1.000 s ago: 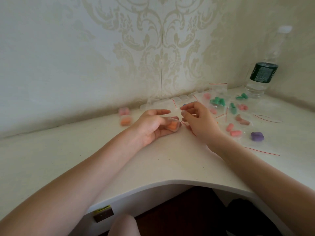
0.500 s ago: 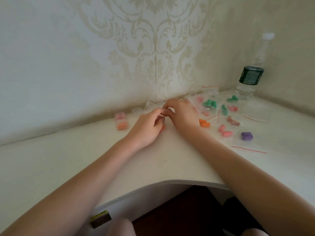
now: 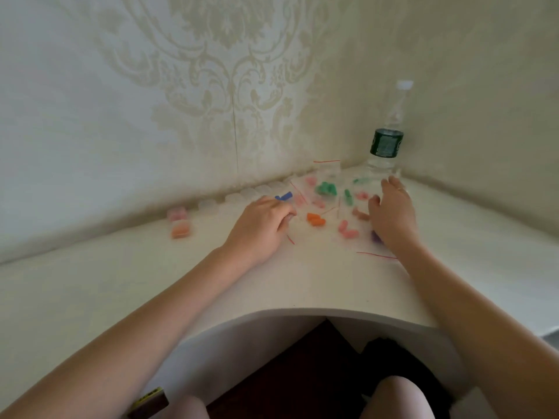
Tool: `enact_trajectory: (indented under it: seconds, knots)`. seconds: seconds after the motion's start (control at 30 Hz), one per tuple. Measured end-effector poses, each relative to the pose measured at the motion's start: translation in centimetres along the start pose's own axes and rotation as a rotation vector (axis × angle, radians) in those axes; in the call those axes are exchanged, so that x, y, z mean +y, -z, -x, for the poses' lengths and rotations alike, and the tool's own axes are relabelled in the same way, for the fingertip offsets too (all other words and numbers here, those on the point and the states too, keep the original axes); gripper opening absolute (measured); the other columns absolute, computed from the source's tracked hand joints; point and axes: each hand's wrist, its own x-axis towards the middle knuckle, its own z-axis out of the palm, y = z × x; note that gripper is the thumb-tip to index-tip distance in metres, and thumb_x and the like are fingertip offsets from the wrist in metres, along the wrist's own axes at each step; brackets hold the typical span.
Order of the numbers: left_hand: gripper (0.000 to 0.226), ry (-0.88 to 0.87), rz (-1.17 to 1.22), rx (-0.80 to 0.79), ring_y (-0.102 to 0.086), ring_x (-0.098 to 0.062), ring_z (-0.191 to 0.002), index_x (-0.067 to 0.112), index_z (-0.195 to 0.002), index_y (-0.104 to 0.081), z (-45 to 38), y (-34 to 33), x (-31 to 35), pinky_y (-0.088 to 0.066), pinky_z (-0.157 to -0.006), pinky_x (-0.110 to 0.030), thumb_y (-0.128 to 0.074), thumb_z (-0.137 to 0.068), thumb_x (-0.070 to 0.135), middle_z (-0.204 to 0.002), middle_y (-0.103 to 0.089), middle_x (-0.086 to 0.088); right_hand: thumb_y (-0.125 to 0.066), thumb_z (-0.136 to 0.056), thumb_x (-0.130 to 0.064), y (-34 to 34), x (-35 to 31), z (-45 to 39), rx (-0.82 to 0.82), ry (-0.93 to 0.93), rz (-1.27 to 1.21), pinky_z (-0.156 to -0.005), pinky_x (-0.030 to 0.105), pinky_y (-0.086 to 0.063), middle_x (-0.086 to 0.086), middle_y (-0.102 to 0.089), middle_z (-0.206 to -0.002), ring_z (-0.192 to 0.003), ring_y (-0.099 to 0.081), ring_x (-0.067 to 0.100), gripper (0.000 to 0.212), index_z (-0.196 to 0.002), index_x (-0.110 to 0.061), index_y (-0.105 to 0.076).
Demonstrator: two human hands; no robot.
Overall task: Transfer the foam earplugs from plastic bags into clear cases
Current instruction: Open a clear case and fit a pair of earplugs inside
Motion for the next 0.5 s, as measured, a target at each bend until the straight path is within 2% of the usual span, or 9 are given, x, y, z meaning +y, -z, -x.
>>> enact_trajectory:
  seconds: [0.07,0.1,0.17,0.2,0.27,0.33,0.37,0.43,0.5]
  knots:
    - [0.021,-0.042,-0.015,-0.114,-0.057,-0.028,-0.104,0.009,-0.104,-0.065,-1.4,-1.3,2.1,-0.044,-0.087,-0.036,-0.049,-0.095,0.019,-0.106,-0.067,-0.007,-0.04,-0.1,-0.015,0.4,1.1,0.2,-0.084,-0.045,0.09,-0.109,0.035,-0.029,0.015,-0.029,-0.152,-0.138,-0.032,0.024,0.038,-0.132,0.005,-0.045]
    - [0.022,-0.042,-0.033,-0.171,-0.054,-0.025,-0.108,0.01,-0.108,-0.063,-2.0,-1.8,2.9,-0.042,-0.089,-0.034,-0.049,-0.096,0.023,-0.111,-0.065,-0.006,-0.038,-0.1,-0.021,0.4,1.5,0.2,-0.151,-0.082,0.177,-0.112,0.043,-0.027,0.015,-0.034,-0.148,-0.137,-0.034,0.025,0.037,-0.128,0.002,-0.05]
    - [0.027,-0.026,-0.058,-0.222,-0.051,-0.022,-0.116,0.011,-0.113,-0.061,-2.5,-2.7,3.9,-0.039,-0.094,-0.032,-0.049,-0.097,0.027,-0.123,-0.06,-0.004,-0.026,-0.101,-0.037,0.7,1.9,0.1,-0.3,-0.203,0.362,-0.112,0.062,-0.006,0.006,-0.04,-0.147,-0.143,-0.022,0.025,0.046,-0.127,-0.011,-0.054]
    - [0.029,-0.02,-0.063,-0.225,-0.048,-0.021,-0.121,0.011,-0.116,-0.061,-2.5,-3.0,4.0,-0.037,-0.098,-0.032,-0.048,-0.097,0.028,-0.13,-0.057,-0.003,-0.022,-0.101,-0.042,0.9,1.9,0.0,-0.356,-0.258,0.406,-0.108,0.068,0.002,0.002,-0.037,-0.15,-0.146,-0.014,0.028,0.05,-0.131,-0.017,-0.052]
    - [0.032,-0.017,-0.057,-0.213,-0.042,-0.019,-0.131,0.014,-0.121,-0.061,-2.1,-2.9,3.8,-0.034,-0.105,-0.033,-0.046,-0.098,0.03,-0.14,-0.05,-0.003,-0.022,-0.1,-0.045,1.2,1.8,-0.3,-0.365,-0.266,0.443,-0.105,0.071,0.006,-0.002,-0.032,-0.153,-0.146,-0.008,0.034,0.048,-0.139,-0.024,-0.043]
    - [0.033,0.005,-0.066,-0.206,-0.036,-0.018,-0.136,0.017,-0.125,-0.059,-1.5,-2.3,2.9,-0.03,-0.109,-0.034,-0.043,-0.099,0.031,-0.144,-0.046,-0.003,-0.024,-0.101,-0.04,1.3,1.2,-0.2,-0.225,-0.216,0.462,-0.107,0.069,0.005,0.003,-0.05,-0.139,-0.142,-0.023,0.033,0.043,-0.14,-0.026,-0.039]
    - [0.034,0.026,-0.085,-0.209,-0.035,-0.018,-0.136,0.018,-0.126,-0.058,-1.1,-1.9,2.3,-0.029,-0.11,-0.034,-0.042,-0.099,0.032,-0.145,-0.045,-0.003,-0.028,-0.101,-0.037,1.3,0.7,-0.1,-0.133,-0.17,0.491,-0.109,0.066,0.003,0.005,-0.062,-0.121,-0.135,-0.035,0.03,0.039,-0.137,-0.026,-0.039]
    - [0.035,0.06,-0.146,-0.233,-0.038,-0.019,-0.134,0.017,-0.126,-0.058,-0.3,-1.1,1.0,-0.029,-0.109,-0.032,-0.042,-0.099,0.033,-0.143,-0.047,-0.003,-0.037,-0.098,-0.028,1.1,-0.7,0.2,-0.008,-0.03,0.511,-0.111,0.057,-0.007,0.003,-0.065,-0.09,-0.118,-0.05,0.027,0.029,-0.125,-0.026,-0.047]
    - [0.035,0.095,-0.179,-0.261,-0.043,-0.019,-0.128,0.017,-0.125,-0.057,0.5,-0.4,-0.1,-0.032,-0.105,-0.03,-0.042,-0.098,0.034,-0.137,-0.053,-0.002,-0.036,-0.096,-0.021,0.5,-2.1,0.7,-0.053,0.122,0.407,-0.099,0.042,-0.026,0.002,-0.064,-0.085,-0.105,-0.056,0.027,0.021,-0.103,-0.024,-0.056]
